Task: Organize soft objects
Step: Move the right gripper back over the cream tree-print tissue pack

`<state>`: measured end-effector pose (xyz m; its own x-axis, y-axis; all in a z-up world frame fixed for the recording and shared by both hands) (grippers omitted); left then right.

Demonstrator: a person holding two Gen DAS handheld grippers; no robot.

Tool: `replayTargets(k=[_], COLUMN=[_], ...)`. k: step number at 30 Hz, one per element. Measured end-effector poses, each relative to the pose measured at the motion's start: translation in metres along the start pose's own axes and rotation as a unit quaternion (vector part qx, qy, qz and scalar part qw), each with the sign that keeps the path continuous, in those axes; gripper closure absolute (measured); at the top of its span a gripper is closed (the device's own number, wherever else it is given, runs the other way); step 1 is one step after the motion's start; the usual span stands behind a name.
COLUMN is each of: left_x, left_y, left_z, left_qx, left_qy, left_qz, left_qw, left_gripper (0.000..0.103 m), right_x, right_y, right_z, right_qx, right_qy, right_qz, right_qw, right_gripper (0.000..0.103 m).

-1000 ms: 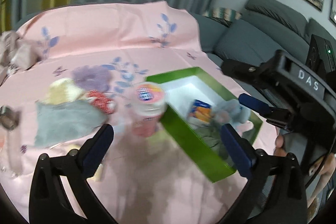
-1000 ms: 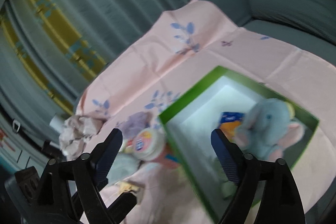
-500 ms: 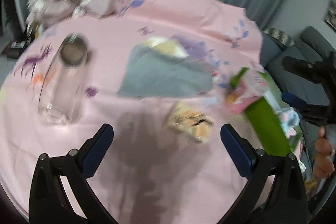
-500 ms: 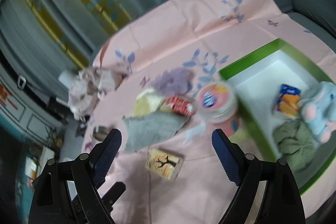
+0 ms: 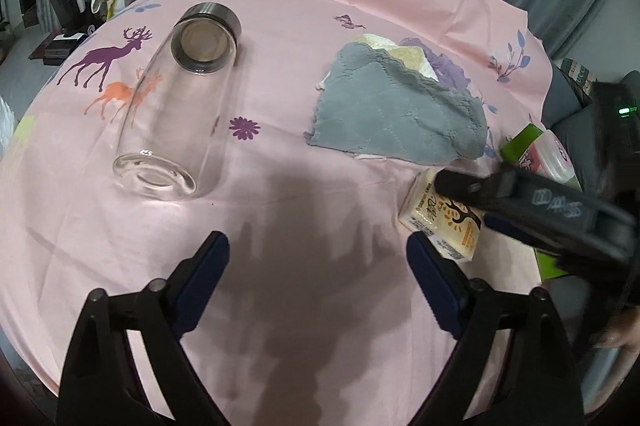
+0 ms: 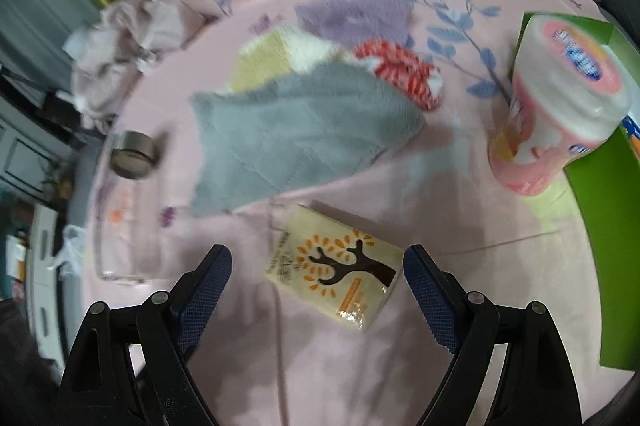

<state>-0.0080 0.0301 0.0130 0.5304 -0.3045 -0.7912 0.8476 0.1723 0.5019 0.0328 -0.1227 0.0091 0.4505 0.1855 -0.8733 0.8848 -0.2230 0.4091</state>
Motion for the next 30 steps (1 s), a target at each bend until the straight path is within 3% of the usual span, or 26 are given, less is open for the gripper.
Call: replayTargets(k=[5,13,18,25,30], left_x=[-0.002,-0.006,-0.009,-0.012,-0.011], left_y=[0.001,0.004,0.008,0.011,0.011], left_z=[-0.002,-0.007,-0.015,-0.02,-0.018], left_qx=[-0.006,-0.012,-0.024,-0.034,-0.034], left_qy=[-0.006,-0.01,-0.008,-0.016,-0.032], left_qz=[-0.003,0.001,0.005,0.004,0.001], left_qw=[1.0,0.9999,0.9997,0.9993,0.9989], left_gripper=[0.024,0.025,0.032,0.034,0.034], right_x=[0.018,0.024,0.023,0.018,-0.001], right_y=[-0.005,-0.008,-0.011,-0.023,-0.023], right_z=[-0.005,-0.013,-0.023,-0.031,-0.03], right_qx=[-0.016,-0.075,-0.116,-0.168,-0.186], right_qy=[-0.038,-0.071,-0.004,0.046,0.02], right_qz=[-0.013,0.008,-0.006,-0.03,-0.01], right_qw=[0.999,0.995,0.993,0.984,0.982], right_gripper=[0.014,0.017,0.019,0.018,0.015])
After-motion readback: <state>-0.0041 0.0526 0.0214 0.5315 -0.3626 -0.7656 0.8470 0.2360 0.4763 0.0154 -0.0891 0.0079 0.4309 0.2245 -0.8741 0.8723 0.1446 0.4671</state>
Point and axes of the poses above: each gripper's, at about its wrist camera, not at the fingertips, and x roughly the way its jaws point, z to its right, y to its top, the point moved 5 cm from there along x, roughly the way its jaws point, and after that the axes turned 3 degrees about -x, right-handed, at the moved point
